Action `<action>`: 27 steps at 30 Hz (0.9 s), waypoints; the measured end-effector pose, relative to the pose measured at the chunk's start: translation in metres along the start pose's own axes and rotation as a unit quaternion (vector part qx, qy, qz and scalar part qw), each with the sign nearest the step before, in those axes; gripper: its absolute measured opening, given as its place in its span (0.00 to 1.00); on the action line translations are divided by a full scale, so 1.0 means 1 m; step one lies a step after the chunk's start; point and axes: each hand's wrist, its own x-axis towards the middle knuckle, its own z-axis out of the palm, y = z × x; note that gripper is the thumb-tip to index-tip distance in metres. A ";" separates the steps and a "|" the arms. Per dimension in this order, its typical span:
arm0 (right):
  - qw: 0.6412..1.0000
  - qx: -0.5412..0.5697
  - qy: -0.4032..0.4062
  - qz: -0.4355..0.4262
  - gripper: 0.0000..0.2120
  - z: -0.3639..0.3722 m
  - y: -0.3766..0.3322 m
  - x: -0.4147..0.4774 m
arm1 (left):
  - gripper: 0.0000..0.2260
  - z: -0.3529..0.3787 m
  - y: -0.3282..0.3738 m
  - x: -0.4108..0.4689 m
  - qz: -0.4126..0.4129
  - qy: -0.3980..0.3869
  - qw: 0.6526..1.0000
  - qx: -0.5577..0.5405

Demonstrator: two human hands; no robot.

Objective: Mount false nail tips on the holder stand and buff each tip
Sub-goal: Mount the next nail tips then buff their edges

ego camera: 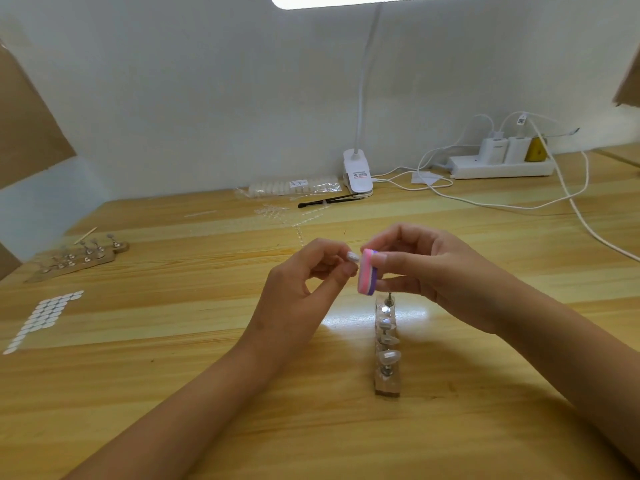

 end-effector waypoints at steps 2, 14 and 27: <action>0.998 0.032 0.042 -0.022 0.14 0.000 0.001 0.002 | 0.04 -0.001 0.000 0.000 -0.009 -0.004 1.000 -0.016; 1.000 0.009 0.025 -0.016 0.15 -0.009 -0.007 0.000 | 0.04 -0.001 -0.002 0.000 -0.010 -0.026 0.999 -0.036; 0.999 0.024 0.034 -0.025 0.15 -0.007 -0.003 0.001 | 0.03 -0.001 -0.002 0.001 -0.019 -0.021 0.998 -0.055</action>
